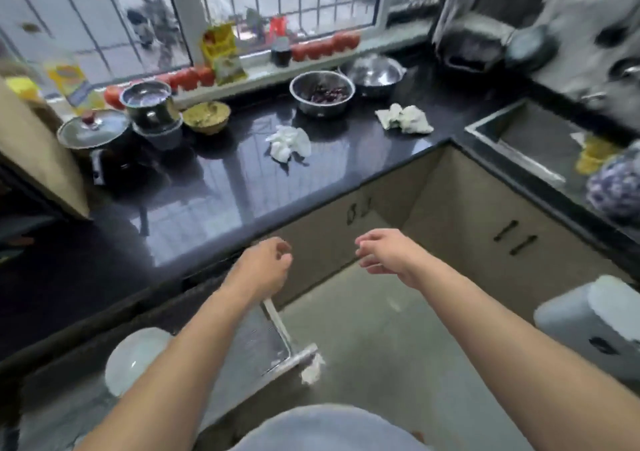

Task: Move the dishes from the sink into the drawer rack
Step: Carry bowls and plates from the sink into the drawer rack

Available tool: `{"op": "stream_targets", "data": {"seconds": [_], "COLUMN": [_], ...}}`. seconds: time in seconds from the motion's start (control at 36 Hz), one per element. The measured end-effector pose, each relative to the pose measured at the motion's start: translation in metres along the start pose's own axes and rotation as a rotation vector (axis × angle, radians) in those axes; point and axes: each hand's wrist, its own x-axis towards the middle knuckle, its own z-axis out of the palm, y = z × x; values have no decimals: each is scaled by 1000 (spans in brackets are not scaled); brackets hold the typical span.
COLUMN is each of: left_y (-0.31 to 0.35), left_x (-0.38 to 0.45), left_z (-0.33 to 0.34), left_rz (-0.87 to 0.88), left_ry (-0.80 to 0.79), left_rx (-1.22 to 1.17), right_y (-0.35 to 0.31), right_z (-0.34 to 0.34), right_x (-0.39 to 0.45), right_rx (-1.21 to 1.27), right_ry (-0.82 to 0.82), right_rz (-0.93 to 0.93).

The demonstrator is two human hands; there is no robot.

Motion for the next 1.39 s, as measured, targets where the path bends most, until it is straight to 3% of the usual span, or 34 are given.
{"op": "stream_targets", "data": {"seconds": [0.19, 0.39, 0.64, 0.94, 1.08, 1.25, 1.39], "left_y": [213, 315, 397, 509, 555, 589, 619], "left_x": [1, 13, 70, 199, 235, 246, 240], "left_z": [106, 194, 259, 274, 286, 304, 318], "left_rz": [291, 326, 304, 403, 422, 364, 322], "left_ry": [-107, -310, -461, -463, -512, -518, -482], "left_rx": [-164, -158, -135, -107, -120, -114, -106], "right_y": [61, 143, 193, 163, 193, 223, 213], "right_z": [-204, -341, -421, -548, -591, -681, -774], "right_x": [-54, -103, -80, -6, 16, 56, 94], "right_rx": [144, 345, 489, 517, 556, 431, -32], "right_ry": [212, 459, 542, 666, 733, 859, 967], "right_rz": [-28, 60, 187, 151, 295, 440, 471]}}
